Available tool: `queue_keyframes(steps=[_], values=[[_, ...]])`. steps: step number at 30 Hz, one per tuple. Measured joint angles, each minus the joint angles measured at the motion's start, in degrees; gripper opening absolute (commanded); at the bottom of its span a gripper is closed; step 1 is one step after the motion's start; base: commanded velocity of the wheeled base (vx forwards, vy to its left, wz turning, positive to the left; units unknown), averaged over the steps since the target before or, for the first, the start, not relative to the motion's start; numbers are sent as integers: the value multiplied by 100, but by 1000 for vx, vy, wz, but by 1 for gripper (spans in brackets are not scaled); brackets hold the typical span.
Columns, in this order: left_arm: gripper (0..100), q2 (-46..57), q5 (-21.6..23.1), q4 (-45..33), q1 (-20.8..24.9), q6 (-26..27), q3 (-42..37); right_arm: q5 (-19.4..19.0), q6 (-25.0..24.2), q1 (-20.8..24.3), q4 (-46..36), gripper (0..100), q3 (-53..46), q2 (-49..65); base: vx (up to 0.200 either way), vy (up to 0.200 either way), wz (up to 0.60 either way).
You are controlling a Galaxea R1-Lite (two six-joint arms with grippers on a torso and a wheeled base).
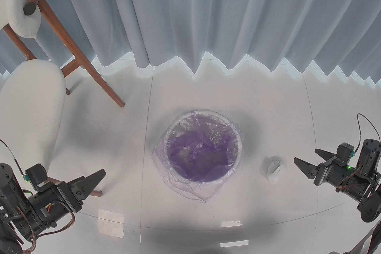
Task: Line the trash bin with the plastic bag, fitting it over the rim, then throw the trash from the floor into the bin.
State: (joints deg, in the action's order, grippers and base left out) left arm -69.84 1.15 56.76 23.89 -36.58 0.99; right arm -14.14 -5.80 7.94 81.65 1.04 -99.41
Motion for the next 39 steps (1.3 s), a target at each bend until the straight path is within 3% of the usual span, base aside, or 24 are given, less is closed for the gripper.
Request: queue_keyframes(steps=[10, 16, 27, 39], values=[[100, 90, -115, -339, 39, 254, 2, -55, -2, 99, 155, 100, 0, -425, 0, 0, 0], [100, 49, -101, -350, 154, 235, 2, -127, -141, 516, 449, 100, 199, -1067, 0, 0, 0], [100, -240, 418, -289, 336, 234, 2, -148, -245, 990, 703, 100, 1649, -2644, 0, 0, 0], [100, -384, 438, -244, 204, 240, 2, -156, -18, 1064, -981, 100, 3473, -3556, 0, 0, 0]])
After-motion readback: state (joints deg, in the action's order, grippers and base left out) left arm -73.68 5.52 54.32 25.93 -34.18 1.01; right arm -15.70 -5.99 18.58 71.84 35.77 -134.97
